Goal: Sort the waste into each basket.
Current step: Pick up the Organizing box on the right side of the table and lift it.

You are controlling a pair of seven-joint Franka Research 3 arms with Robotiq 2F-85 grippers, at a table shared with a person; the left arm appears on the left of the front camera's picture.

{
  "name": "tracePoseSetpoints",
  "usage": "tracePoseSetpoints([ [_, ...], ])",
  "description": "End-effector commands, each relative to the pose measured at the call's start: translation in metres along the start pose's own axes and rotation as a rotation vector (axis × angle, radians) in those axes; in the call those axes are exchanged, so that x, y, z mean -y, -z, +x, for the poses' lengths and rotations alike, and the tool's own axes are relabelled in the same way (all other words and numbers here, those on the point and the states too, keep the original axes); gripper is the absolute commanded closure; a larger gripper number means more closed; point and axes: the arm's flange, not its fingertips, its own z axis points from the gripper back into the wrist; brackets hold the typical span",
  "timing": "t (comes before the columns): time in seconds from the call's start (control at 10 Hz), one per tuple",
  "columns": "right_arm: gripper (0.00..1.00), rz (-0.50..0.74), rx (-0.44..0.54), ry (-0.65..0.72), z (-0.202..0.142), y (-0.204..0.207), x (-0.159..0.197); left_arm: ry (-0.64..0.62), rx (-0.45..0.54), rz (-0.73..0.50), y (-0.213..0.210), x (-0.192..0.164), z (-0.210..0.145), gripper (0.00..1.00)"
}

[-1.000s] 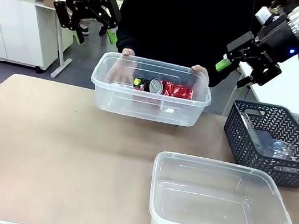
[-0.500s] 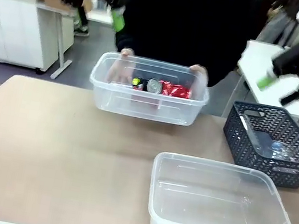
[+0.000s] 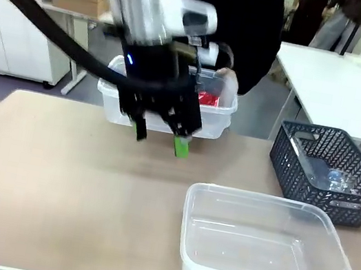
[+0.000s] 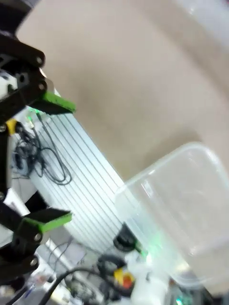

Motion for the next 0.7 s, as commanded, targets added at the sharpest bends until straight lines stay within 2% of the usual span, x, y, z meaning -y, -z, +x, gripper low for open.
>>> tracePoseSetpoints([
  [0.0, 0.00, 0.022, -0.024, -0.050, 0.007, 0.003, -0.003, 0.007, 0.032, 0.024, -0.050, -0.007, -0.014, 0.00],
  [0.1, 0.00, 0.000, 0.000, 0.000, 0.000, 0.000, 0.000, 0.007, 0.032, 0.024, -0.050, -0.007, -0.014, 0.00],
  [0.2, 0.00, 0.049, 0.009, 0.020, 0.027, 0.017, -0.015, -0.001, 0.013, 0.003, -0.015, -0.002, -0.001, 0.00],
  [0.3, 0.00, 0.081, -0.030, -0.015, 0.037, 0.060, -0.027, -0.119, 0.051, -0.032, 0.021, 0.001, 0.008, 0.00],
  [0.4, 0.00, 0.088, -0.093, 0.019, 0.040, 0.098, -0.028, -0.219, 0.023, -0.020, 0.061, -0.002, 0.006, 0.00],
  [0.6, 0.00, 0.075, -0.188, 0.091, 0.022, 0.157, -0.017, -0.234, -0.093, 0.029, 0.146, 0.006, -0.011, 0.00],
])
